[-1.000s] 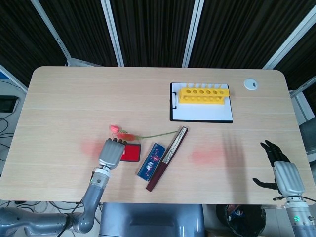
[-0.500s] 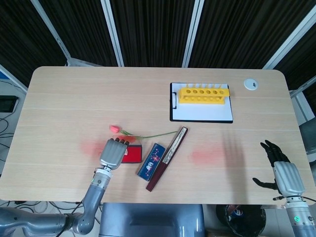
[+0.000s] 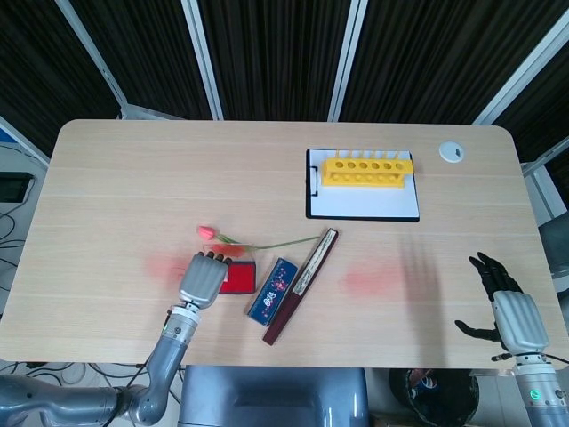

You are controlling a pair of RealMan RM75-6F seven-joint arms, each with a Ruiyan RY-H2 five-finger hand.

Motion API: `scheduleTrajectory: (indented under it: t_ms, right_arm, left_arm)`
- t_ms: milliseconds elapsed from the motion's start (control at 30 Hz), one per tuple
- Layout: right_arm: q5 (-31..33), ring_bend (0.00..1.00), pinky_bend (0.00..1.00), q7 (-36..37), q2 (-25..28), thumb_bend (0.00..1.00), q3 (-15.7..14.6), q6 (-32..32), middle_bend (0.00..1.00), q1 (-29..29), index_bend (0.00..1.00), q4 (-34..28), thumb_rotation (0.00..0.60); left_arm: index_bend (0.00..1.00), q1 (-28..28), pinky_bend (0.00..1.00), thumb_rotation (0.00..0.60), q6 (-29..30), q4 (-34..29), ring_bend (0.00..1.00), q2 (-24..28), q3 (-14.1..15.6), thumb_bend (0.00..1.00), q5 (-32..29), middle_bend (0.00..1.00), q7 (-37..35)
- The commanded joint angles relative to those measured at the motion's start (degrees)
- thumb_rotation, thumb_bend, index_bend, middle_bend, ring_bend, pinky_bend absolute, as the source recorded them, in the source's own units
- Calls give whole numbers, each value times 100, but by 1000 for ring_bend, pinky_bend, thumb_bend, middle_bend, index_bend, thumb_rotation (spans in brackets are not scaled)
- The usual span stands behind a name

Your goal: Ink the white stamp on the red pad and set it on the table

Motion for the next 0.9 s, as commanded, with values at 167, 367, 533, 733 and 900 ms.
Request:
scheduleTrajectory:
  t_ms: [167,367,533,733,900]
  right_arm:
    - [-6,0,194,2,3,152,-1,6,0,-2,3,-1,600]
    - [-11,0,193,2,3,151,-2,13,0,-5,3,-6,600]
    - [-14,0,194,1,1,152,0,18,0,-5,3,-3,600]
    - [-16,0,194,9,4,152,0,22,0,-7,4,-3,600]
    - [-26,0,194,9,3,152,-3,30,0,-9,3,1,600]
  left_arm:
    - [604,99,580,600,9,230,446,-61,152,454,196,590,-169]
    - [603,142,580,600,35,262,445,-56,159,454,337,590,-257]
    - [603,120,580,600,103,115,445,21,62,454,481,589,-263]
    - [602,146,580,600,217,-192,445,218,-22,453,611,588,-264]
    - [601,284,580,600,324,-393,445,512,39,453,684,587,-343]
